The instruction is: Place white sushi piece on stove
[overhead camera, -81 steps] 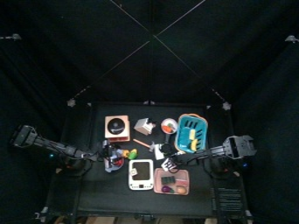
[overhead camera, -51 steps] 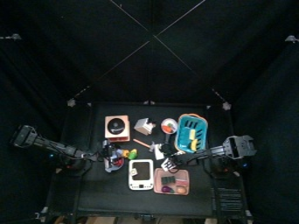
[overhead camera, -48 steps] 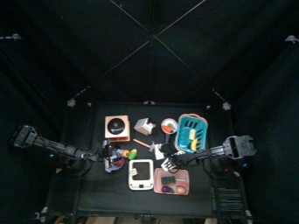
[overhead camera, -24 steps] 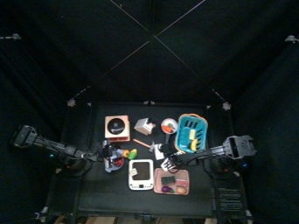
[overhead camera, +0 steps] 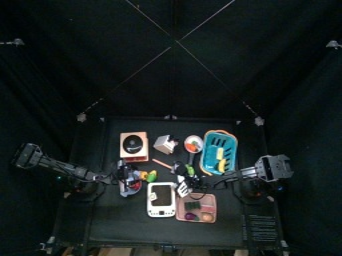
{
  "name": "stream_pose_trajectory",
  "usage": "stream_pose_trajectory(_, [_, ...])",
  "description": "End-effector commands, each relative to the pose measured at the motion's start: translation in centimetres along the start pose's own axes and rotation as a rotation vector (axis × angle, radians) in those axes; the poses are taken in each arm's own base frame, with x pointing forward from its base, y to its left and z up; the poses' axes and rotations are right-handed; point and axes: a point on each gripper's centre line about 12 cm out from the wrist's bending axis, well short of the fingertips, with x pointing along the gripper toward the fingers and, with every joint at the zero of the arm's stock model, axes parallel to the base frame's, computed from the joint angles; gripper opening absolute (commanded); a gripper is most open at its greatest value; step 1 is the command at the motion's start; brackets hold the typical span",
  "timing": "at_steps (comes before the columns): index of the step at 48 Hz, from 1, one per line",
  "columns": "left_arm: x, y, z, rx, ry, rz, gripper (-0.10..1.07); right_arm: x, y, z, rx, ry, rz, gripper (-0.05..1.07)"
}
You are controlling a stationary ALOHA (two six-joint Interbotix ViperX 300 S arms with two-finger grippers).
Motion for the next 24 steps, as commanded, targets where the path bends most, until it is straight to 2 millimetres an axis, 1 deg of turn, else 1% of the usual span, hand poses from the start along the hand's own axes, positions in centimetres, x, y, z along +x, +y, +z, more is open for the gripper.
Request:
stream_pose_trajectory(1, [0.0,0.1,0.4,-0.004,-0.009,0.004,0.87,-1.1,2.0,1.1,-0.004,-0.081,0.152,0.62])
stream_pose_trajectory(10, [0.0,0.0,0.5,-0.004,-0.011,0.002,0.87,0.2,2.9,0.7,-0.006,-0.114,0.256,0.62])
stream_pose_trajectory(24, [0.0,0.1,0.4,-0.004,-0.009,0.005,0.87,2.2,2.9,0.2,0.001,-0.105,0.269,0.63])
